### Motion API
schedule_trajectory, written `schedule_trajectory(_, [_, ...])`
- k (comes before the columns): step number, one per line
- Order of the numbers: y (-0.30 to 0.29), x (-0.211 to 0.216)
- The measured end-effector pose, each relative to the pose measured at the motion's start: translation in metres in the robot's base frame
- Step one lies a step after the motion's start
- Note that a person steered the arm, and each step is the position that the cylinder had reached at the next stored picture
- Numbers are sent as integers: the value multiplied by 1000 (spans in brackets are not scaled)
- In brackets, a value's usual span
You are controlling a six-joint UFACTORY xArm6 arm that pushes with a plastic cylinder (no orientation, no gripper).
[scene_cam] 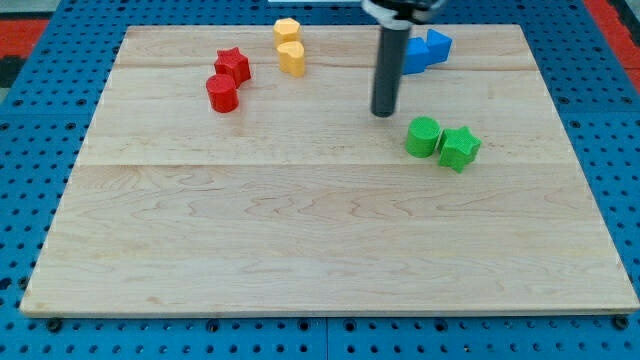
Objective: Move your arm closer to the yellow heart
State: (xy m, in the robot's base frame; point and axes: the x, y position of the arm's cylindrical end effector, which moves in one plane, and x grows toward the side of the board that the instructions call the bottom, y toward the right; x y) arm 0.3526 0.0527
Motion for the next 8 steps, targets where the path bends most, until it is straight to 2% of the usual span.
schedule_trajectory(1, [-44,-26])
schedule_trajectory(2, [-68,-27])
schedule_trajectory(6, [-79,-50])
schedule_trajectory(8, [-113,-52])
